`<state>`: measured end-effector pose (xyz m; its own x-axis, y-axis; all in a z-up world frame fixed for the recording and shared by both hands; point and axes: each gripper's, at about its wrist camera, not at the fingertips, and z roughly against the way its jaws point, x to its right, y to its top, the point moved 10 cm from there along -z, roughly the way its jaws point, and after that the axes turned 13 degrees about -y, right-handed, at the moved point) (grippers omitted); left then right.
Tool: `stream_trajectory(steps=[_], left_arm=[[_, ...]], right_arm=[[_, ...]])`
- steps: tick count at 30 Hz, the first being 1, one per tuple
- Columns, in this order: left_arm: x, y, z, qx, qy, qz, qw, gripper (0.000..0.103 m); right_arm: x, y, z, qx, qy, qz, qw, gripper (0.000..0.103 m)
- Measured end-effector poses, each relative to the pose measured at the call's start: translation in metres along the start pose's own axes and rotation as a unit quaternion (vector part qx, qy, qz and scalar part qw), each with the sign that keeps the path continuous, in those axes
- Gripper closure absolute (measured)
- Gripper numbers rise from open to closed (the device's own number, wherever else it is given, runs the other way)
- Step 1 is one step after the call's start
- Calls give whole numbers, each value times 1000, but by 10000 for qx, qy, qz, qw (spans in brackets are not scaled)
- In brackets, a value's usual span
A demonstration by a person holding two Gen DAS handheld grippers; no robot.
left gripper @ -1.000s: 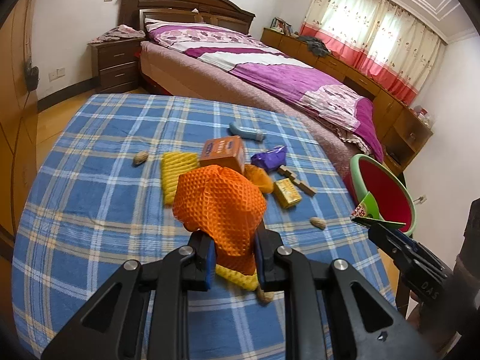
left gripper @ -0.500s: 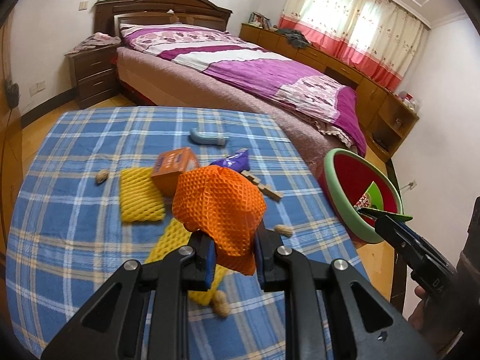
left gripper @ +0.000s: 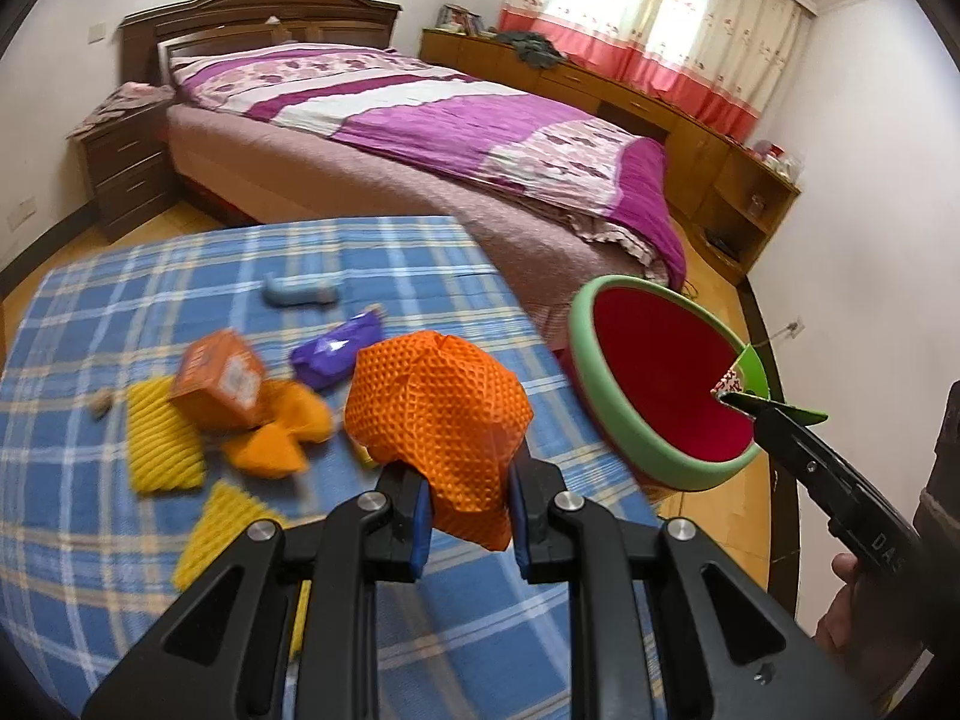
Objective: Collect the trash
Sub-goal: 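Carry the orange net with the left gripper while the right gripper carries the green box over the bin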
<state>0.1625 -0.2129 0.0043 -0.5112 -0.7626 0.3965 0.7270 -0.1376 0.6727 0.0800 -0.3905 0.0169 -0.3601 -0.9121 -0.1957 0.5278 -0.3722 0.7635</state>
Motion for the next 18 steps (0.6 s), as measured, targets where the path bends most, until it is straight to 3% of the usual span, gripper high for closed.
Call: stream_trajectory(steps=[18], left_arm=[[79, 18, -95, -522, -430, -717, 9951, 83]], right_arm=[[96, 8, -55, -327, -533, -594, 9963, 50]])
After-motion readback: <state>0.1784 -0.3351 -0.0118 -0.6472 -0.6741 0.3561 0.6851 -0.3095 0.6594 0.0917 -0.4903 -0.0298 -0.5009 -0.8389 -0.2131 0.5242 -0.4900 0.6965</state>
